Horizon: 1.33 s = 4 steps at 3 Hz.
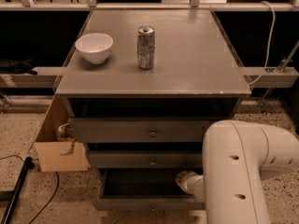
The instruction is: Open bottom drawer
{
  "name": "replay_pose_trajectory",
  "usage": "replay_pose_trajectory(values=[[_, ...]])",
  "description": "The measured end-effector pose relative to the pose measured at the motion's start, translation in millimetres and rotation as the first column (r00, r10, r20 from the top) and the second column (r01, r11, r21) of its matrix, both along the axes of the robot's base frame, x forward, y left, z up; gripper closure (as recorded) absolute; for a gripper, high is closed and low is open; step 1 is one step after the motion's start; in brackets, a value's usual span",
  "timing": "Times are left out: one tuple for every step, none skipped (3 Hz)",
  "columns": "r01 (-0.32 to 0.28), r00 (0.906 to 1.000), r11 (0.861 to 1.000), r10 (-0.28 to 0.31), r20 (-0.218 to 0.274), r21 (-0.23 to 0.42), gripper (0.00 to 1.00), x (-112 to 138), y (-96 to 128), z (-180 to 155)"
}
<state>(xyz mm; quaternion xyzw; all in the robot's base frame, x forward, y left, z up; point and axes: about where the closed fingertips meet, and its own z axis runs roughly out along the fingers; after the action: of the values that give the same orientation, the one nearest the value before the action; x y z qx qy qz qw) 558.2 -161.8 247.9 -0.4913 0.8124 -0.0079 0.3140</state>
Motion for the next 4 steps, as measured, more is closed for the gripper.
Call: replay_pose_trajectory(values=[[0.018,0.9996,1.0,-0.018,-0.021,0.002,1.0,9.5,-6.2,-15.3],[0.029,0.9987,0.999,-0.028,-0.042,0.02,1.0,-0.5,-4.9,-30.9],[0.028,0.9961,1.0,-0.028,-0.083,0.004,1.0,-24.2,-7.4,-56.5],[0.033,0.9926,0.999,-0.035,-0.117,-0.019,1.0,-41.2,-17.6,-79.3]])
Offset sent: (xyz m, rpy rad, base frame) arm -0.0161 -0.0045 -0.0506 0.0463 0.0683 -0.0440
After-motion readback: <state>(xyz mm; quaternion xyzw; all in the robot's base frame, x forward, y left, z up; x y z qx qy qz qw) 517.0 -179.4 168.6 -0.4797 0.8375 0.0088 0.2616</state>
